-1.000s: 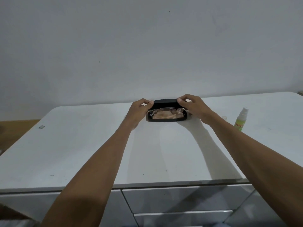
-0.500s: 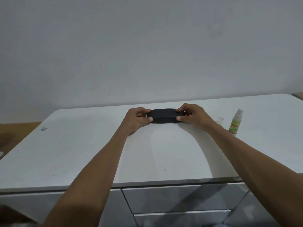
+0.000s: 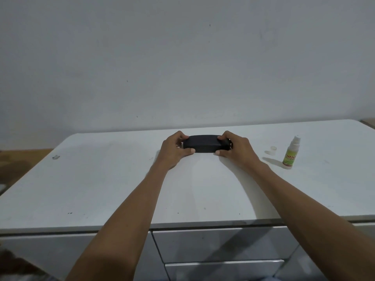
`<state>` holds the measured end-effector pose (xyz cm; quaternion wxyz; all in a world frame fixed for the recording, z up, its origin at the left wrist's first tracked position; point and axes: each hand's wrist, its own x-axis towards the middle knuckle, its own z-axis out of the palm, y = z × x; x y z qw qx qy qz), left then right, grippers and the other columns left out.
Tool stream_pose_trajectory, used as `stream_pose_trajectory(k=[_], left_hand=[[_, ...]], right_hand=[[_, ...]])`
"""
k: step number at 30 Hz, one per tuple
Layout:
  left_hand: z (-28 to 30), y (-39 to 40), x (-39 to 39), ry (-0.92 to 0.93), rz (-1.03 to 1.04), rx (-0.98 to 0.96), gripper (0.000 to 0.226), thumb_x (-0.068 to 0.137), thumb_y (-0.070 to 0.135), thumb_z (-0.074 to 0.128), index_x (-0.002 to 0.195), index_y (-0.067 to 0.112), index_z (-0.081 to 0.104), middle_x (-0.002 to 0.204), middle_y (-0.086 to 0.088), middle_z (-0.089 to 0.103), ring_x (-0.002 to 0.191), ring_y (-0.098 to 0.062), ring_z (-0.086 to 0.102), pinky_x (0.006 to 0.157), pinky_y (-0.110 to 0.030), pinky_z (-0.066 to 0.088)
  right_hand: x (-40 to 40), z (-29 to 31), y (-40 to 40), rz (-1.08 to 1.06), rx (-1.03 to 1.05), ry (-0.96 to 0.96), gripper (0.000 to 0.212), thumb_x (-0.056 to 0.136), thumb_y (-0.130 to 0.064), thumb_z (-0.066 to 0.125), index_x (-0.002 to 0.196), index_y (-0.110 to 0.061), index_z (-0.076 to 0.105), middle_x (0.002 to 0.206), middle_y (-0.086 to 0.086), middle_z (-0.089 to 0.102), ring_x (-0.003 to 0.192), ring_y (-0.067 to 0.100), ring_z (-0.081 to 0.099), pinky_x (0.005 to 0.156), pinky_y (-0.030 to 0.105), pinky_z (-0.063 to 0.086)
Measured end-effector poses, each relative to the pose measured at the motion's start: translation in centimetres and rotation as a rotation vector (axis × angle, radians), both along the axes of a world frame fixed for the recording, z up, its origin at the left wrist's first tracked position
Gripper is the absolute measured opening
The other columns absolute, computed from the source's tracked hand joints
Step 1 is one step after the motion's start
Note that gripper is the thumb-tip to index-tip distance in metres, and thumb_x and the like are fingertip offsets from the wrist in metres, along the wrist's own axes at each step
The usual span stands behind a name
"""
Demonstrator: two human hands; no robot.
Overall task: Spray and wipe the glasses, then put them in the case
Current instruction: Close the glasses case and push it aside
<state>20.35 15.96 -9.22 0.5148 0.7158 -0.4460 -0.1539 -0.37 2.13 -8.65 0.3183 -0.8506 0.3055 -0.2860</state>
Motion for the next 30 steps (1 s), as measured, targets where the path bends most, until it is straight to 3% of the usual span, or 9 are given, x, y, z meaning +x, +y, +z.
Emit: stream_pose_trajectory(k=[4, 9, 16, 19, 23, 26, 30], left_hand=[[-0.1, -0.1, 0.0, -0.016, 0.018, -0.018, 0.037, 0.069, 0.011, 0.091, 0.098, 0.015, 0.068, 0.105, -0.011, 0.071, 0.084, -0.019, 0.057, 0.070, -0.014, 0.047], [0.1, -1.0, 1.2, 0.052, -0.015, -0.050, 0.038, 0.065, 0.004, 0.093, 0.095, 0.008, 0.069, 0.103, -0.021, 0.068, 0.081, -0.020, 0.055, 0.064, -0.013, 0.053], [1.1, -4.9, 4.4, 0.162, -0.012, -0.098, 0.037, 0.064, -0.006, 0.091, 0.090, 0.003, 0.067, 0.100, -0.015, 0.059, 0.092, -0.024, 0.052, 0.073, -0.046, 0.065], [1.3, -6.3, 5.7, 0.107, 0.013, -0.085, 0.037, 0.065, -0.005, 0.091, 0.092, 0.002, 0.067, 0.105, -0.020, 0.060, 0.093, -0.024, 0.053, 0.071, -0.042, 0.065], [0.8, -7.2, 6.8, -0.056, 0.013, -0.039, 0.036, 0.069, 0.007, 0.092, 0.095, 0.009, 0.067, 0.101, -0.009, 0.067, 0.089, -0.023, 0.058, 0.068, -0.018, 0.056], [0.2, -7.5, 7.4, -0.138, 0.030, -0.008, 0.036, 0.071, 0.016, 0.092, 0.098, 0.012, 0.068, 0.101, -0.007, 0.071, 0.091, -0.029, 0.064, 0.074, -0.023, 0.052], [0.1, -7.5, 7.3, -0.181, 0.023, 0.010, 0.037, 0.075, 0.019, 0.089, 0.102, 0.013, 0.065, 0.103, -0.006, 0.070, 0.095, -0.030, 0.065, 0.084, -0.031, 0.054]], right_hand=[[0.3, 0.3, 0.1, -0.028, 0.006, 0.031, 0.029, 0.079, -0.020, 0.083, 0.091, -0.030, 0.059, 0.089, -0.010, 0.066, 0.081, 0.020, 0.055, 0.063, 0.024, 0.041], [1.1, 1.6, -1.5, -0.027, -0.001, 0.080, 0.037, 0.076, -0.024, 0.084, 0.071, -0.044, 0.053, 0.111, 0.001, 0.074, 0.101, 0.027, 0.065, 0.086, 0.040, 0.054], [5.1, 2.6, -5.0, -0.016, 0.003, 0.046, 0.033, 0.076, -0.020, 0.083, 0.077, -0.038, 0.055, 0.112, 0.002, 0.072, 0.103, 0.030, 0.066, 0.087, 0.045, 0.056], [6.6, 2.4, -6.3, -0.024, 0.005, 0.043, 0.031, 0.078, -0.018, 0.082, 0.082, -0.036, 0.057, 0.111, 0.004, 0.071, 0.103, 0.030, 0.065, 0.087, 0.043, 0.056], [7.9, 1.4, -7.5, -0.037, 0.016, 0.052, 0.029, 0.079, -0.019, 0.082, 0.090, -0.033, 0.059, 0.108, 0.004, 0.069, 0.096, 0.028, 0.063, 0.079, 0.038, 0.053], [8.3, 0.6, -7.8, -0.051, -0.001, 0.045, 0.027, 0.082, -0.018, 0.081, 0.103, -0.024, 0.065, 0.101, 0.000, 0.066, 0.087, 0.024, 0.058, 0.066, 0.027, 0.045], [8.3, 0.5, -7.4, -0.070, -0.052, 0.037, 0.032, 0.085, -0.015, 0.079, 0.114, -0.014, 0.067, 0.097, -0.002, 0.062, 0.087, 0.022, 0.055, 0.071, 0.029, 0.039]])
